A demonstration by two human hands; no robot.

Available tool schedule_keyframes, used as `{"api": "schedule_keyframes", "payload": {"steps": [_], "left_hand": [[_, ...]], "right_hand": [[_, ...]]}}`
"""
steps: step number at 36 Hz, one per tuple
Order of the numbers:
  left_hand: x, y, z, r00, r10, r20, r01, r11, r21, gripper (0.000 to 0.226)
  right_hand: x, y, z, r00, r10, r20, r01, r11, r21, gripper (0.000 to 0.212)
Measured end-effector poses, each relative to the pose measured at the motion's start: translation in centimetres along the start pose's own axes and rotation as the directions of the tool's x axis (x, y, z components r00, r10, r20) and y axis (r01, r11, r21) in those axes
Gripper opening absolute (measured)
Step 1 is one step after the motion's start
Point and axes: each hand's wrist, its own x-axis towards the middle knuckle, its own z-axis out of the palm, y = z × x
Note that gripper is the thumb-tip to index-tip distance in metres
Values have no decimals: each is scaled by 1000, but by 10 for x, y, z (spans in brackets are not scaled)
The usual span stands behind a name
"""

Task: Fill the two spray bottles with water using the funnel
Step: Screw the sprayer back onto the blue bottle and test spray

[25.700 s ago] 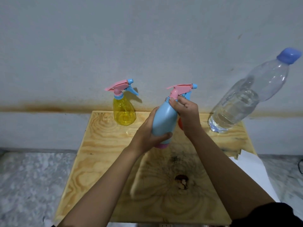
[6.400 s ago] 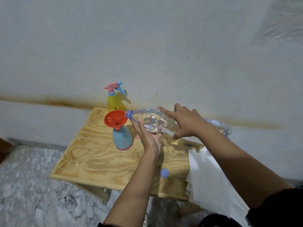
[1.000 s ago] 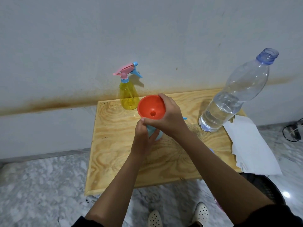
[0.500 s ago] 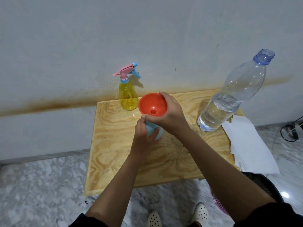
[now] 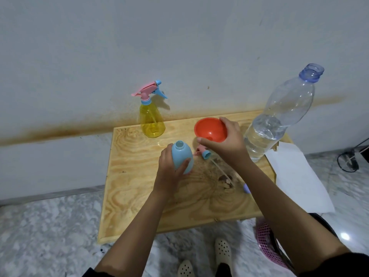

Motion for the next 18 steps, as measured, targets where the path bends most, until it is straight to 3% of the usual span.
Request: {"api": "schedule_keyframes", "payload": {"steps": [8, 13, 18], "left_hand": [[1, -4, 3, 987, -153, -42, 146, 979, -139, 70], [4, -3, 3, 967, -254, 32, 255, 952, -166, 88], [-2, -3, 1, 963, -268, -1, 261, 941, -213, 73]], "right_hand": [[12, 65, 4, 996, 70, 49, -48, 934, -355, 103], [17, 81, 14, 981, 179, 67, -146, 926, -349, 104], [23, 92, 19, 974, 204, 93, -165, 933, -319, 102]]}}
